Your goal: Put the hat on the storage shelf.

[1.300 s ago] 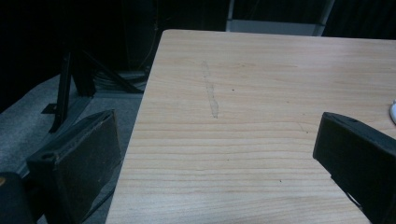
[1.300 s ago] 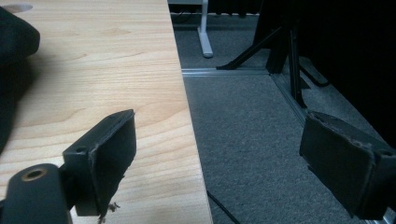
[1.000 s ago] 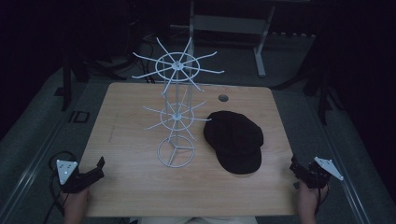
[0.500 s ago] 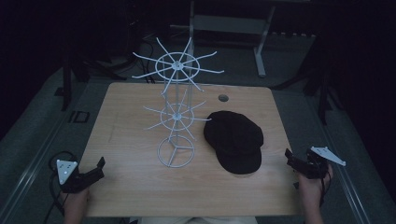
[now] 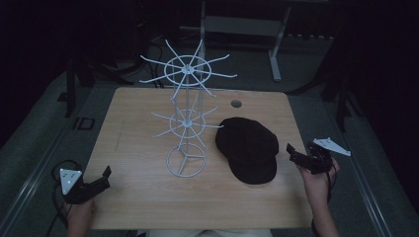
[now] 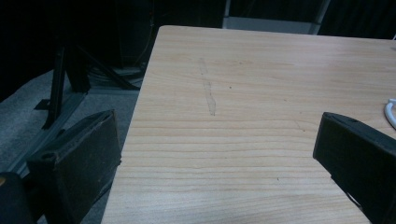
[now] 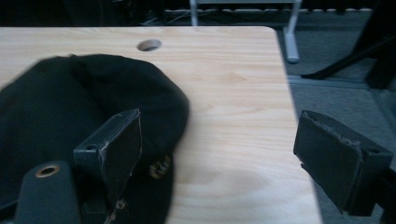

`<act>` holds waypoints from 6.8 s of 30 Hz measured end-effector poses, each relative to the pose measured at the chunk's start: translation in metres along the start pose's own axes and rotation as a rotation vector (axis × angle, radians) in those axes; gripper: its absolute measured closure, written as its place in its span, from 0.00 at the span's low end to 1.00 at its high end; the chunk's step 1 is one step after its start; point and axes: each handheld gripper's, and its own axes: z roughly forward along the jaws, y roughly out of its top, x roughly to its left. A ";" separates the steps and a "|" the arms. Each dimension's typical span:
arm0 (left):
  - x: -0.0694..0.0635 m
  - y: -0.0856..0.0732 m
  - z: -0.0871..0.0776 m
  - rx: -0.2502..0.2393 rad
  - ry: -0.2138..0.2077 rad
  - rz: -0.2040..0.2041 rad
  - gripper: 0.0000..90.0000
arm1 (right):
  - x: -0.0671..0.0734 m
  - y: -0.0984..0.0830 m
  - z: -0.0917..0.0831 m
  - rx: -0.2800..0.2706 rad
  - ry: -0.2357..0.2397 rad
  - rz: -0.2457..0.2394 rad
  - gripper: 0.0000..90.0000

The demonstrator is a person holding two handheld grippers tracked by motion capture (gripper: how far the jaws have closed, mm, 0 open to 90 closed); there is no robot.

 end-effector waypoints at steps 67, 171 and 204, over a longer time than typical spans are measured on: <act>0.000 0.000 0.000 0.008 -0.019 0.000 0.02 | 0.112 0.045 0.102 0.160 0.165 -0.224 0.94; -0.001 0.000 0.000 0.011 -0.017 0.009 0.02 | 0.207 0.124 -0.105 -0.384 0.668 -0.404 0.93; -0.001 0.000 0.000 0.011 -0.015 0.011 0.02 | 0.158 0.100 -0.123 -0.468 0.550 -0.361 0.26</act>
